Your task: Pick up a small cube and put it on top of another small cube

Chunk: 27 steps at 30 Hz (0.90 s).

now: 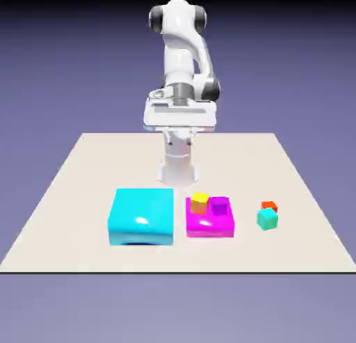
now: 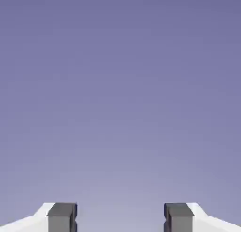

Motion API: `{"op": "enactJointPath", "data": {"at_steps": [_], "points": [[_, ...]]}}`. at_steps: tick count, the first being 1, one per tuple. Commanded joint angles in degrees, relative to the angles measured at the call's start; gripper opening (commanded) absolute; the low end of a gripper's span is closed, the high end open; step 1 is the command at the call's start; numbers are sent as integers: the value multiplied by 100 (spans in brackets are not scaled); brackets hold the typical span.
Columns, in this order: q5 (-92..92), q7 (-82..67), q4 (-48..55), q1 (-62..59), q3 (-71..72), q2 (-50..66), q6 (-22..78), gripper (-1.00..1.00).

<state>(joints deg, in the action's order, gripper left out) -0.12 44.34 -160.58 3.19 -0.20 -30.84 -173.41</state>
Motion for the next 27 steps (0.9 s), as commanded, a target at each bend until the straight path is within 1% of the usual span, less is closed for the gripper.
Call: {"op": "enactJointPath", "data": {"at_steps": [1,27], "points": [[-10,156,35,208,-16,151,50,0],[-255,4130,914,5494,-432,3993,1312,0]]}}
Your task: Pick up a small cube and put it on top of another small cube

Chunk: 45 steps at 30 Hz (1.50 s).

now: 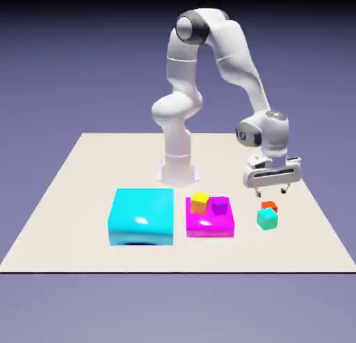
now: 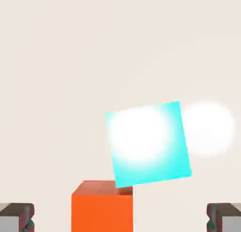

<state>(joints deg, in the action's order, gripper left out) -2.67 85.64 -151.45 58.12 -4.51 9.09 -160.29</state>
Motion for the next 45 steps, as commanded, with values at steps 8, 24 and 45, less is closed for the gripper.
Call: {"op": "enactJointPath", "data": {"at_steps": [8,24,45], "points": [[-236,-183,264,-234,291,1319,-1056,0],[-96,-1227,-493,-1586,389,-1197,702,-100],[-281,-3872,-1679,-5058,1267,-3179,1495,-100]]}}
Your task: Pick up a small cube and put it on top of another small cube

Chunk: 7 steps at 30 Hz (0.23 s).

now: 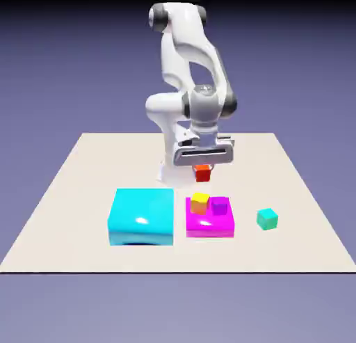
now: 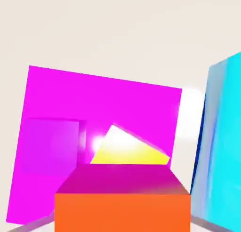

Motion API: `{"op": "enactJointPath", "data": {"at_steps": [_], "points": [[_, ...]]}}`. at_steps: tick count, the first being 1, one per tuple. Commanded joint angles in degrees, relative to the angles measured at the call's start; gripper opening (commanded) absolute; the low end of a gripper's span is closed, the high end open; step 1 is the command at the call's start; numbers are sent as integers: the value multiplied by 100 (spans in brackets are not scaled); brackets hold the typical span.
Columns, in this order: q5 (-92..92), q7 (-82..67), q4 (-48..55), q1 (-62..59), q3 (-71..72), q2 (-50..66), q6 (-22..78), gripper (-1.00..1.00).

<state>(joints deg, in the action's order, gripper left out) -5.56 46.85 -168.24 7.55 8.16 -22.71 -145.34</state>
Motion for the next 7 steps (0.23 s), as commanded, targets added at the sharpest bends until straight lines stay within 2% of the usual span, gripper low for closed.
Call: {"op": "enactJointPath", "data": {"at_steps": [1,4,5,7], "points": [[16,15,-38,-6,11,208,-245,-100],[37,38,-140,-22,39,773,-912,-100],[37,38,-140,-22,39,773,-912,100],[30,30,-103,-16,29,565,-667,100]]}}
